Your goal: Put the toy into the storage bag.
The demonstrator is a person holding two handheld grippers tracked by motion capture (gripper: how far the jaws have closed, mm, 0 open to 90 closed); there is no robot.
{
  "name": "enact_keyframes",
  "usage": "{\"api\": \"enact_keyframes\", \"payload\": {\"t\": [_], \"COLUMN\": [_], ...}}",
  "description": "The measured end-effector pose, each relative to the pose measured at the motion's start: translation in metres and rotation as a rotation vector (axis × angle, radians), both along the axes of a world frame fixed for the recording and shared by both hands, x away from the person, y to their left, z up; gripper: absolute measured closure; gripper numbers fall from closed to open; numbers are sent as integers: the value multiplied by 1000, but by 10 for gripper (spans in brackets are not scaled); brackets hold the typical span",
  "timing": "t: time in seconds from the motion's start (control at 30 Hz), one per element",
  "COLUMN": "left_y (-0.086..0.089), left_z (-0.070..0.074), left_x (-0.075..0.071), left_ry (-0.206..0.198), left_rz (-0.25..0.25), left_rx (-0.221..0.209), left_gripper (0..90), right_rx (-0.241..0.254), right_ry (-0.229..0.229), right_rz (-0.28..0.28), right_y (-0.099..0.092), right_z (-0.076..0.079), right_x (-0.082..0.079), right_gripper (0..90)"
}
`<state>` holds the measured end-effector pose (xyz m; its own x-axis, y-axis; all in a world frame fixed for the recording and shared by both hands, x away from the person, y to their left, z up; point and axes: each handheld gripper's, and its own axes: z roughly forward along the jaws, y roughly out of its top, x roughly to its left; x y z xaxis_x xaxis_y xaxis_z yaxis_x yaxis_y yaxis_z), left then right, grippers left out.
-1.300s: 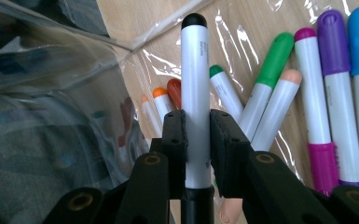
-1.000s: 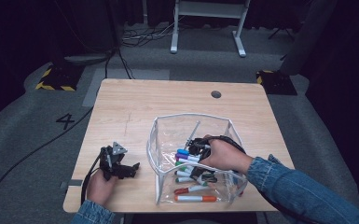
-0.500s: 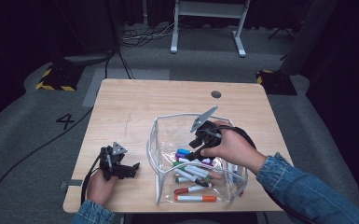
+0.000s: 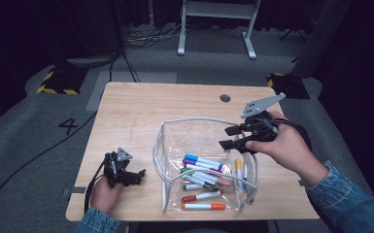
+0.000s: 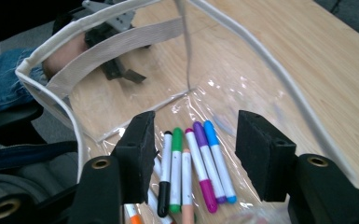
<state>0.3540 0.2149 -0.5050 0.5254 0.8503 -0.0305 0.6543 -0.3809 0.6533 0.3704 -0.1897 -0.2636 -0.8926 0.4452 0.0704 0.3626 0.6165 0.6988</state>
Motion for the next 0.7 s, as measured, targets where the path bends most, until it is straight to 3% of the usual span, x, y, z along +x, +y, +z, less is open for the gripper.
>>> {"api": "enact_keyframes", "payload": {"t": [0.4, 0.7], "left_y": [0, 0], "left_z": [0, 0], "left_x": [0, 1], "left_ry": [1, -4], "left_rz": [1, 12], "left_rx": [-3, -2], "left_gripper": [0, 0], "right_rx": [16, 12], "right_ry": [-9, -5], "right_rz": [-154, -256], "right_y": [-65, -101], "right_z": [-7, -26], "right_x": [-1, 1], "right_gripper": [449, 430]}}
